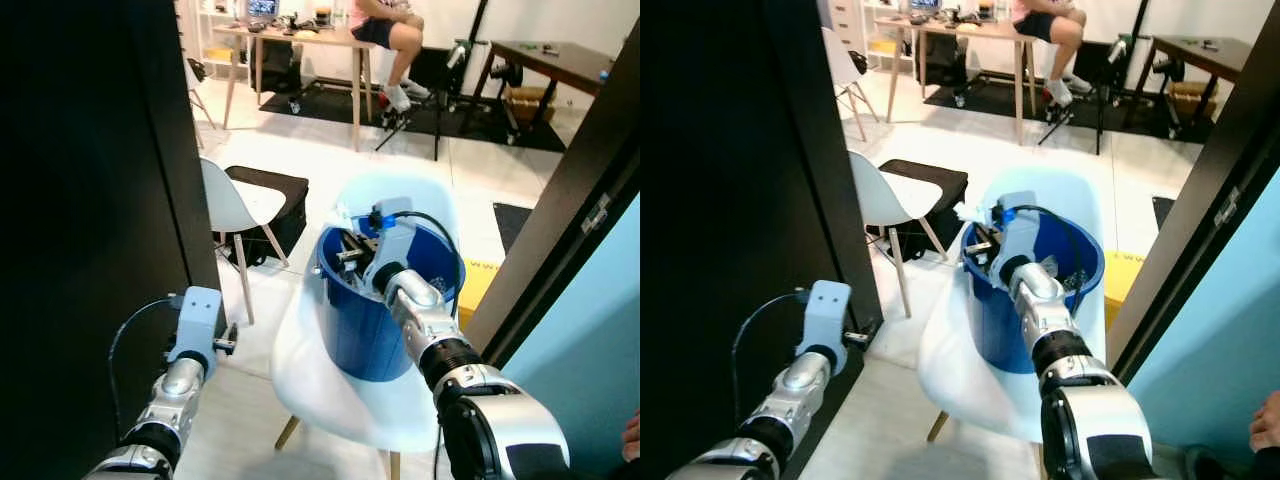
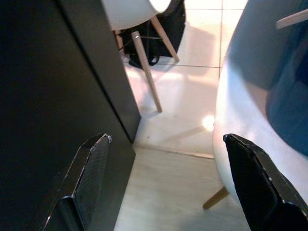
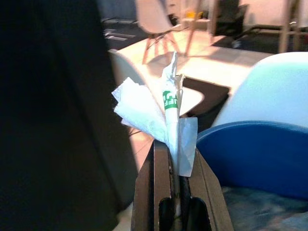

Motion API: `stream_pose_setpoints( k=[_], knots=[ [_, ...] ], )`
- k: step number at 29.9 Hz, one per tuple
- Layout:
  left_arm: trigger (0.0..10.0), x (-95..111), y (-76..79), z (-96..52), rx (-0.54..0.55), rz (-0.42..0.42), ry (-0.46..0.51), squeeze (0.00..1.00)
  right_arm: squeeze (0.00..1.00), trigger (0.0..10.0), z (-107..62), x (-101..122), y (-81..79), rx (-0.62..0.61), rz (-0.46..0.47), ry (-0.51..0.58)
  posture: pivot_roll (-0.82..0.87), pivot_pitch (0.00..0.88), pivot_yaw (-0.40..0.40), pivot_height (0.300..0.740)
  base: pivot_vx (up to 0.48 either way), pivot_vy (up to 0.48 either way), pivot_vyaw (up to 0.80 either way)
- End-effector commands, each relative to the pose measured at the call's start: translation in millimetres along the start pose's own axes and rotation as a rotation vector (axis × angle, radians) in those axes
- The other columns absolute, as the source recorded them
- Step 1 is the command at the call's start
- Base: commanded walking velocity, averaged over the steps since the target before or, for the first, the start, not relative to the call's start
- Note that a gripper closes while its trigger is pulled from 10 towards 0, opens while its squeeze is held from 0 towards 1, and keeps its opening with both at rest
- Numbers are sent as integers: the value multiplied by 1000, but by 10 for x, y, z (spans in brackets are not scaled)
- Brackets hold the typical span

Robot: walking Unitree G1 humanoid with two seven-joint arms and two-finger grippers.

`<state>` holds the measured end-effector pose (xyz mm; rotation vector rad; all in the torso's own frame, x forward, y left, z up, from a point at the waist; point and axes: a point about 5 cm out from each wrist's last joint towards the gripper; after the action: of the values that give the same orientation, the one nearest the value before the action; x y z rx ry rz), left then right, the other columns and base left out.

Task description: Clean up the room

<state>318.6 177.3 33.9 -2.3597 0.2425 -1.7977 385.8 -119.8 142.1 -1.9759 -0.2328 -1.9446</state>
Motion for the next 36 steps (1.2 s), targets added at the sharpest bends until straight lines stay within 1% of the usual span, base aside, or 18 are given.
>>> stream_pose_setpoints(
  k=[1,4,6,9,10,16,19,22,23,24,25,27,28,29,30,31,33,36],
  knots=[
    [10000,-21,34,-6,-12,-5,-10,0,0,10000,-17,-46,29,-25,-9,-28,-7,0,-43,740,364,0,0],
    [10000,-24,36,-8,-13,-5,-10,0,0,10000,-24,-70,41,-48,-16,-41,-7,0,-43,740,366,0,0],
    [10000,-31,34,-11,-13,-6,-12,0,0,10000,-38,-111,74,-85,-33,-74,-6,0,-42,740,364,0,0],
    [10000,-30,33,-10,-13,-6,-13,0,0,10000,-41,-119,87,-90,-33,-84,-5,0,-41,740,368,0,-675],
    [10000,-28,32,-9,-14,-5,-12,0,0,10000,-41,-121,95,-93,-52,-97,-7,0,-39,740,364,0,-744],
    [10000,-38,18,-8,2,-12,-24,0,0,10000,-48,-136,114,-106,-72,-117,-6,0,-38,740,318,0,-744],
    [10000,-55,-2,0,25,-34,-52,0,0,10000,-59,-159,144,-131,-86,-142,-7,0,-37,740,0,0,-692],
    [10000,-54,-5,0,25,-33,-51,0,0,10000,-68,-182,164,-153,-81,-160,-5,0,-37,740,0,0,-600],
    [10000,-55,-7,-2,25,-32,-50,0,0,10000,-89,-236,193,-182,-110,-210,-5,0,-35,740,0,0,0],
    [10000,-55,-7,-2,25,-32,-50,0,0,10000,-89,-236,193,-182,-110,-210,-5,0,-35,740,0,0,0],
    [10000,-57,-8,-3,25,-32,-50,0,0,10000,-104,-270,212,-199,-134,-242,-5,0,-35,740,0,0,0],
    [10000,-60,-8,-4,24,-32,-50,0,0,10000,-162,-388,267,-246,-200,-346,-3,0,-35,740,0,0,0],
    [10000,-60,-8,-4,24,-32,-50,0,0,10000,-162,-388,267,-246,-200,-346,-3,0,-35,740,0,0,0],
    [10000,-59,-5,-4,24,-33,-50,0,0,10000,-220,-484,309,-274,-261,-435,-2,0,-35,740,0,0,0],
    [10000,-57,-2,-3,23,-33,-50,0,0,10000,-256,-531,339,-290,-294,-481,-4,0,-33,740,0,0,0],
    [10000,-57,-2,-3,23,-33,-50,0,0,10000,-256,-531,339,-290,-294,-481,-4,0,-33,740,0,0,0],
    [10000,-54,3,-3,23,-35,-49,0,0,10000,-316,-592,395,-318,-323,-549,-3,0,-33,740,0,0,0],
    [10000,-51,9,-2,24,-37,-49,0,0,10000,-331,-584,434,-340,-325,-558,-4,0,-38,740,0,0,0]
  ],
)
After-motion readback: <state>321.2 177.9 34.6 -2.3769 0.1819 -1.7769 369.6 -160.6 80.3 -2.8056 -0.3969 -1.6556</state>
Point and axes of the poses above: a point about 5 cm out from each wrist's last joint towards the gripper, its own z axis pointing out of the wrist towards the gripper, its own x axis along the axis of the wrist's last joint, y = z × x, and after that the axes turned 4 degrees about z, right-handed
